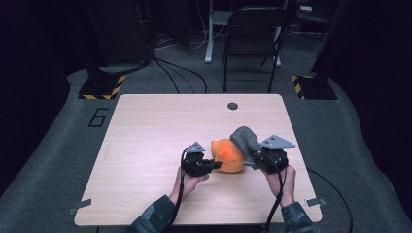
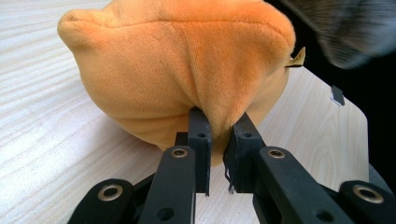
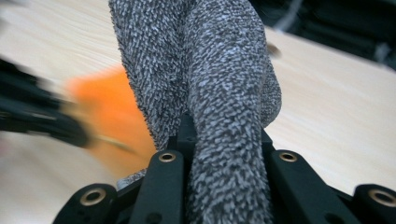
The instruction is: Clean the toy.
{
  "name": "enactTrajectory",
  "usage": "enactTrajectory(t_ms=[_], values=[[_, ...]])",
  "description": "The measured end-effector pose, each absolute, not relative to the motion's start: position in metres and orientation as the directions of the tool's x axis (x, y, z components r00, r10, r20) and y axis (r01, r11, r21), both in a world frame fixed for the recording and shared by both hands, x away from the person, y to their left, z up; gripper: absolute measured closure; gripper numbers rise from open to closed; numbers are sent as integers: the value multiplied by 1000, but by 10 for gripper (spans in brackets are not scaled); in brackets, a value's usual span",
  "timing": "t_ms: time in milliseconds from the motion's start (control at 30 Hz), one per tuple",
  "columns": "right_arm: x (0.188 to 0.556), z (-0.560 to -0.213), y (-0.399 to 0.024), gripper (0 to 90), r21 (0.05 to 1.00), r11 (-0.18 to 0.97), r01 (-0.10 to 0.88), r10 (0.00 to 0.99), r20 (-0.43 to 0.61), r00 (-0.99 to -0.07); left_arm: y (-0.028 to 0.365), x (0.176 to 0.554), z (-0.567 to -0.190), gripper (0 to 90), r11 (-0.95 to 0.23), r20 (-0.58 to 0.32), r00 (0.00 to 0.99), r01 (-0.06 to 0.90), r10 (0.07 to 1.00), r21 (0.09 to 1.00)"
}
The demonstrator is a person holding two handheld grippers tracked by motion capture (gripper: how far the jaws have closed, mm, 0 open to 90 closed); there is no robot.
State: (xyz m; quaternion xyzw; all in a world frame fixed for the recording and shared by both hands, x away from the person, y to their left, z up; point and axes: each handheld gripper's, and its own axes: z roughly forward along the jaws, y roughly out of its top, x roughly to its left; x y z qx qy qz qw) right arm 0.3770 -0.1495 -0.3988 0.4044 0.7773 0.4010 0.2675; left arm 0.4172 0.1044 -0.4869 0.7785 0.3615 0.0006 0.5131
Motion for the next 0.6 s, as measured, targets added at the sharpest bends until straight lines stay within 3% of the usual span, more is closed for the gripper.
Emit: enactTrajectory(t_ms=[133, 233, 600], values=[[365, -402, -113, 745, 839, 428, 335, 786, -163, -596, 105, 417, -487, 814, -205, -368, 737, 559, 567, 803], [365, -418, -97, 745, 796, 496, 346, 760, -206, -616, 105, 417, -487, 814, -209, -366, 736, 561, 569, 801], [380, -430, -119, 739, 782, 489, 386, 786, -203, -584, 105, 417, -488, 811, -211, -370, 739, 561, 562, 800]])
